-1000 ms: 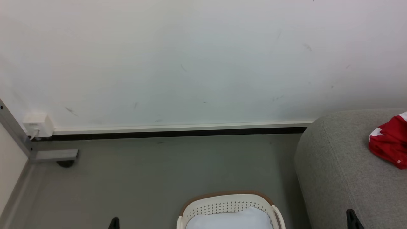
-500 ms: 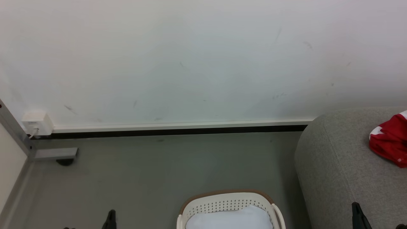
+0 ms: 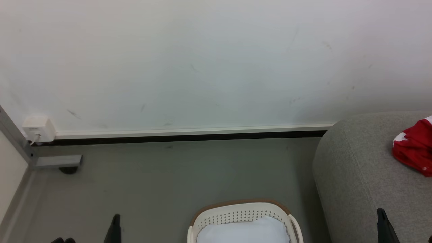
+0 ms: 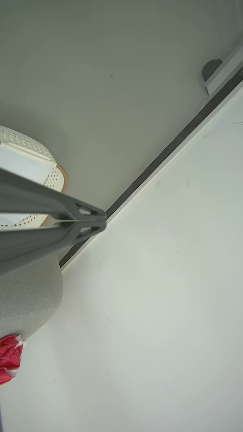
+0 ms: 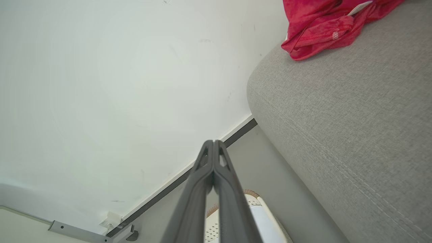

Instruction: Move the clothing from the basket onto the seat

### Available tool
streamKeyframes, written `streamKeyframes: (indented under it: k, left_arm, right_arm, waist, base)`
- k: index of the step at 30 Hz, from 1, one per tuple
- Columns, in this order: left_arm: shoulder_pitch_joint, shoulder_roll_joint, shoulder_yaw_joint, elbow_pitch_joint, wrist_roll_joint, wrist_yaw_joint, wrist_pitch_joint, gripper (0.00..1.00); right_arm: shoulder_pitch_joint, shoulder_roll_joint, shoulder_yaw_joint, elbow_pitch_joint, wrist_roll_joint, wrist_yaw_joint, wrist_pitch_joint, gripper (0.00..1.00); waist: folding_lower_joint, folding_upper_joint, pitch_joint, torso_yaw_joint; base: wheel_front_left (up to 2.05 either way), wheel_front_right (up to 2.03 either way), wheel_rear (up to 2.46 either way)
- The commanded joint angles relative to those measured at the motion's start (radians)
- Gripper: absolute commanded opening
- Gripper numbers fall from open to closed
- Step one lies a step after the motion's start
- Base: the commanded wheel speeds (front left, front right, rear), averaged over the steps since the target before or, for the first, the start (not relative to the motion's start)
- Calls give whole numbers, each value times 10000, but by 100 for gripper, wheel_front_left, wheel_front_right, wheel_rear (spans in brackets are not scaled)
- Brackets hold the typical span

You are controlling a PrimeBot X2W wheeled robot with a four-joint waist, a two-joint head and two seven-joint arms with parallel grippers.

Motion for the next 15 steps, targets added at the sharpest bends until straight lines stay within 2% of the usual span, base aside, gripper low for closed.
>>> streamKeyframes:
  k: [1, 15]
  left_arm:
    - [-276, 63, 90, -183, -504, -81, 118, 0]
    - [-432, 75, 256, -373, -2056, -187, 510, 0]
  right_arm:
    - [-317, -106, -61, -190, 466, -8, 117, 0]
    - [-482, -118, -143, -363, 2064, -10, 520, 0]
  waist:
    - [-1, 0, 14, -2]
    - [-1, 0, 97, -11]
  base:
    - [0, 0, 0]
    - [0, 0, 0]
